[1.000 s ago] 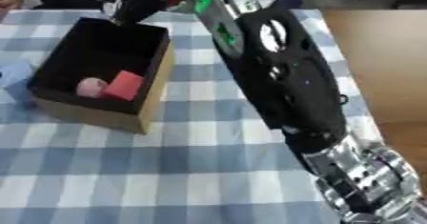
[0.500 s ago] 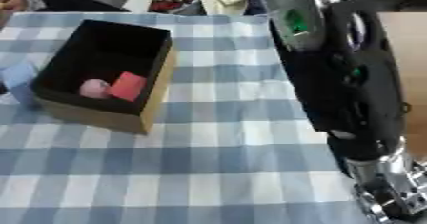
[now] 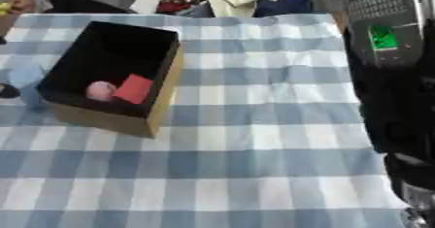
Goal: Pick up objects on the table and place them in the box.
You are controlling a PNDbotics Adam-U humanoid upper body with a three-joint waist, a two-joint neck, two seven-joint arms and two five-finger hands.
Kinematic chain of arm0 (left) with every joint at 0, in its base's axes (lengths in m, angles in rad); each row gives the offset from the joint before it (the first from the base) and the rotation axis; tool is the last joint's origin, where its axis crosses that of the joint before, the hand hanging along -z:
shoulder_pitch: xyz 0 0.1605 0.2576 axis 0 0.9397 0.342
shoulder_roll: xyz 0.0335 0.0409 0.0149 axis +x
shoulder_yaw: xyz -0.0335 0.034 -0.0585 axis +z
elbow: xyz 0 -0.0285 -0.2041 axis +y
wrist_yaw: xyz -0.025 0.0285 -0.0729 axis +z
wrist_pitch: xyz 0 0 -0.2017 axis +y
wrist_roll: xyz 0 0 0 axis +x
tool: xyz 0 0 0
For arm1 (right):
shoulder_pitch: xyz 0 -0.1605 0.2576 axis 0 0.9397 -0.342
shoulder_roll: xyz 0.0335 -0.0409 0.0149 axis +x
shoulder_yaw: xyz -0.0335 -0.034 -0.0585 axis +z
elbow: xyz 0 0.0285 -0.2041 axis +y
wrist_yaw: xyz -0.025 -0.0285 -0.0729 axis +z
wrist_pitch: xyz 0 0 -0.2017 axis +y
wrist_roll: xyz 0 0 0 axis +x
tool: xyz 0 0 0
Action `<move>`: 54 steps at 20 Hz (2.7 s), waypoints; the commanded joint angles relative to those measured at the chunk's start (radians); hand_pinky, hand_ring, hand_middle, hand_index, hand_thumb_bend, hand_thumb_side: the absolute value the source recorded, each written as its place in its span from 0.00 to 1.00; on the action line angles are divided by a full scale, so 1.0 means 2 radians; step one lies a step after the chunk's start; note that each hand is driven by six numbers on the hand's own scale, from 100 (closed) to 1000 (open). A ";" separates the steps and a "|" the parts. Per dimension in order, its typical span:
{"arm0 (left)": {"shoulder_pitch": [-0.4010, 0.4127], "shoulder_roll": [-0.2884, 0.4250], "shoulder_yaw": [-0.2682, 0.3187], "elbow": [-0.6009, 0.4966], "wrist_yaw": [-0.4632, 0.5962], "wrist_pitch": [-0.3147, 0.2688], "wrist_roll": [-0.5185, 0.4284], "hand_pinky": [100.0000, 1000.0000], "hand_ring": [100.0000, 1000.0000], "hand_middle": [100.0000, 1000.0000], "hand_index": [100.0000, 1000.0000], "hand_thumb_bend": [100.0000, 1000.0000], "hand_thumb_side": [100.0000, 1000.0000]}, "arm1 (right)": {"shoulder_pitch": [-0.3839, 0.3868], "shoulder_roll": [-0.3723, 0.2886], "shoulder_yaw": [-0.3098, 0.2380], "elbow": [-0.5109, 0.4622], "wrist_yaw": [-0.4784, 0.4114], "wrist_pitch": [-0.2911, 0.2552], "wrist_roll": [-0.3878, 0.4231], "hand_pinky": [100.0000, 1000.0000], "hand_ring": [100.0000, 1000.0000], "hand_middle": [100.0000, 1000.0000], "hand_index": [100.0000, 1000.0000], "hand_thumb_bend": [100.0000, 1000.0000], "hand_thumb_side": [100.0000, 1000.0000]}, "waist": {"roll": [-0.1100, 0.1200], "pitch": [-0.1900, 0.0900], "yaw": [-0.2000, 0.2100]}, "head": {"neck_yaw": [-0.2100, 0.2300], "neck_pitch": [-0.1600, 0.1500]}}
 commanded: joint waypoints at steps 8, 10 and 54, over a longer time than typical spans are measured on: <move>-0.033 -0.021 -0.015 0.075 -0.019 0.030 0.000 0.90 0.89 0.84 0.99 0.63 0.74 | 0.006 -0.009 -0.014 -0.011 -0.004 0.012 -0.009 0.94 0.93 0.86 0.92 0.00 0.94 | 0.003 -0.007 -0.001 | 0.005 -0.010; -0.037 -0.026 -0.017 0.087 -0.024 0.029 0.000 0.90 0.89 0.84 0.98 0.63 0.73 | 0.008 -0.009 -0.015 -0.011 -0.004 0.013 -0.011 0.94 0.93 0.86 0.92 0.00 0.95 | 0.003 -0.006 -0.001 | 0.005 -0.010; -0.075 -0.047 -0.014 0.115 -0.092 0.011 0.000 0.88 0.88 0.84 0.99 0.49 0.65 | 0.036 -0.006 -0.021 -0.007 0.001 0.023 -0.016 0.94 0.92 0.83 0.90 0.00 1.00 | 0.001 0.001 0.005 | 0.012 -0.023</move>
